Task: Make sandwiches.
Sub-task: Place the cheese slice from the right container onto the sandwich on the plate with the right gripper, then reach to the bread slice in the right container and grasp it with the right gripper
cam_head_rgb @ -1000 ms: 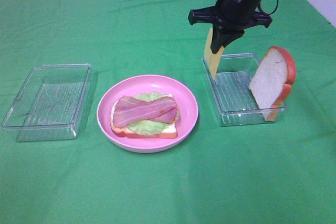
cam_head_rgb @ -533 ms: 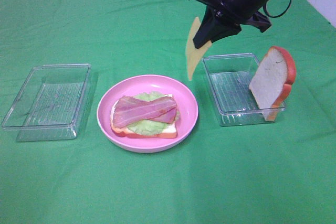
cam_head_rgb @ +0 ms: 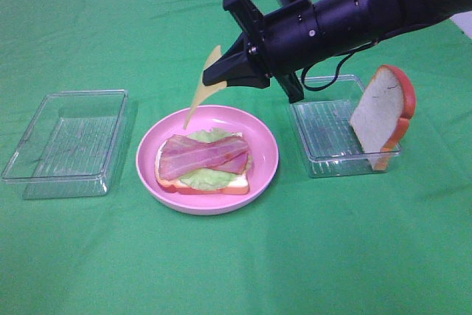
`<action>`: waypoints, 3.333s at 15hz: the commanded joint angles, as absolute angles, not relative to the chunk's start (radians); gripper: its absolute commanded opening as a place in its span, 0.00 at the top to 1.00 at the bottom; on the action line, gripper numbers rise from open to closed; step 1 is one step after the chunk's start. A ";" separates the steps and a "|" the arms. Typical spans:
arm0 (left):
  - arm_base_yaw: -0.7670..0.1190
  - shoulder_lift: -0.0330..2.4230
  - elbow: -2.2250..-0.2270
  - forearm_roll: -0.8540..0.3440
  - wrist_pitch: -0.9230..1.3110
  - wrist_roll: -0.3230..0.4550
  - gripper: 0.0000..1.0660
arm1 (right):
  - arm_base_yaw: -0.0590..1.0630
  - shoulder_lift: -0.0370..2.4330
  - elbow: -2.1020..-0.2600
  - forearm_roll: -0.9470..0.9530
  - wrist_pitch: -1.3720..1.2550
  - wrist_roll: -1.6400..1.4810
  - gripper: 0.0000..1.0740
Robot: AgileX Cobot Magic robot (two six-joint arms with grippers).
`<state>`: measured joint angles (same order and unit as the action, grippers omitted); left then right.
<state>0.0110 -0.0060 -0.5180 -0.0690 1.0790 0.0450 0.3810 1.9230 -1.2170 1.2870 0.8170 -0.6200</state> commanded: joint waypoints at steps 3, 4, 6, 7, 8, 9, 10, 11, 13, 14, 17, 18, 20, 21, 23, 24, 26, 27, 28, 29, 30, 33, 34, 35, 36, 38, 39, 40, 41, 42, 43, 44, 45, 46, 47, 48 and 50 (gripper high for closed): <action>0.006 -0.023 -0.516 -0.078 1.078 0.037 0.08 | 0.426 2.005 -1.214 1.416 0.752 -0.701 1.00; 0.006 -0.023 -0.516 -0.078 1.078 0.037 0.08 | 0.441 2.028 -1.214 1.432 0.731 -0.705 1.00; 0.006 -0.023 -0.516 -0.078 1.078 0.037 0.08 | 0.459 2.089 -1.238 1.460 0.697 -0.707 1.00; 0.006 -0.023 -0.516 -0.078 1.077 0.037 0.08 | 0.459 2.109 -1.258 1.465 0.699 -0.703 1.00; 0.006 -0.023 -0.516 -0.078 1.077 0.037 0.08 | 0.459 2.124 -1.275 1.477 0.711 -0.692 1.00; 0.006 -0.023 -0.516 -0.078 1.077 0.037 0.08 | 0.459 2.131 -1.280 1.484 0.717 -0.687 1.00; 0.006 -0.023 -0.516 -0.078 1.077 0.037 0.08 | 0.459 2.131 -1.280 1.481 0.718 -0.684 1.00; 0.006 -0.023 -0.516 -0.078 1.077 0.037 0.08 | 0.459 2.131 -1.280 1.470 0.726 -0.679 1.00; 0.006 -0.023 -0.516 -0.078 1.077 0.037 0.08 | 0.459 2.133 -1.280 1.438 0.742 -0.655 1.00; 0.006 -0.023 -0.516 -0.078 1.077 0.037 0.08 | 0.459 2.140 -1.280 1.426 0.742 -0.650 1.00; 0.006 -0.023 -0.516 -0.078 1.077 0.037 0.08 | 0.459 2.163 -1.280 1.401 0.750 -0.639 1.00; 0.006 -0.023 -0.516 -0.078 1.077 0.037 0.08 | 0.457 2.163 -1.280 1.393 0.750 -0.639 1.00; 0.006 -0.023 -0.516 -0.078 1.077 0.037 0.08 | 0.457 2.162 -1.280 1.381 0.751 -0.638 1.00; 0.006 -0.023 -0.516 -0.078 1.077 0.037 0.08 | 0.457 2.157 -1.281 1.376 0.749 -0.630 1.00; 0.006 -0.023 -0.516 -0.078 1.077 0.037 0.08 | 0.456 2.151 -1.284 1.357 0.748 -0.624 0.97; 0.006 -0.023 -0.516 -0.078 1.077 0.037 0.08 | 0.456 2.151 -1.284 1.346 0.749 -0.624 0.90; 0.006 -0.023 -0.516 -0.078 1.077 0.037 0.08 | 0.456 2.151 -1.284 1.316 0.749 -0.600 0.76; 0.006 -0.023 -0.516 -0.078 1.077 0.037 0.08 | 0.456 2.145 -1.284 1.299 0.749 -0.597 0.67; 0.006 -0.023 -0.516 -0.078 1.077 0.037 0.08 | 0.456 2.135 -1.284 1.274 0.756 -0.594 0.57; 0.006 -0.023 -0.516 -0.078 1.077 0.037 0.08 | 0.456 2.104 -1.284 1.191 0.756 -0.572 0.35; 0.006 -0.023 -0.516 -0.078 1.077 0.037 0.08 | 0.456 2.080 -1.284 1.126 0.747 -0.559 0.27; 0.006 -0.023 -0.516 -0.078 1.077 0.037 0.08 | 0.456 2.029 -1.284 0.929 0.733 -0.454 0.25; 0.006 -0.023 -0.516 -0.078 1.077 0.037 0.08 | 0.456 2.007 -1.284 0.832 0.734 -0.403 0.25; 0.006 -0.023 -0.516 -0.078 1.077 0.037 0.08 | 0.456 1.980 -1.284 0.741 0.741 -0.331 0.25; 0.006 -0.023 -0.516 -0.078 1.077 0.037 0.08 | 0.456 1.948 -1.290 0.665 0.752 -0.265 0.21; 0.006 -0.023 -0.516 -0.078 1.077 0.037 0.08 | 0.457 1.900 -1.324 0.547 0.802 -0.184 0.14; 0.006 -0.023 -0.516 -0.078 1.077 0.037 0.08 | 0.457 1.843 -1.397 0.417 0.865 -0.074 0.10; 0.006 -0.023 -0.516 -0.078 1.077 0.037 0.08 | 0.457 1.819 -1.428 0.354 0.888 -0.014 0.10; 0.006 -0.023 -0.516 -0.077 1.077 0.037 0.08 | 0.456 1.800 -1.464 0.266 0.930 0.017 0.10; 0.006 -0.023 -0.516 -0.077 1.077 0.037 0.08 | 0.456 1.800 -1.464 0.266 0.930 0.017 0.10; 0.006 -0.023 -0.516 -0.077 1.077 0.037 0.08 | 0.456 1.790 -1.504 0.181 0.992 0.060 0.10; 0.006 -0.023 -0.516 -0.077 1.077 0.037 0.08 | 0.455 1.790 -1.557 0.078 1.056 0.122 0.10; 0.006 -0.023 -0.516 -0.078 1.077 0.037 0.08 | 0.455 1.790 -1.600 -0.008 1.115 0.186 0.10; 0.006 -0.023 -0.516 -0.078 1.077 0.037 0.08 | 0.452 1.790 -1.659 -0.129 1.179 0.243 0.10; 0.006 -0.023 -0.516 -0.078 1.077 0.037 0.08 | 0.437 1.790 -1.668 -0.146 1.198 0.244 0.10; 0.006 -0.023 -0.516 -0.078 1.077 0.037 0.08 | 0.408 1.790 -1.668 -0.134 1.208 0.250 0.10; 0.006 -0.023 -0.516 -0.078 1.077 0.037 0.08 | 0.343 1.793 -1.668 -0.117 1.229 0.250 0.10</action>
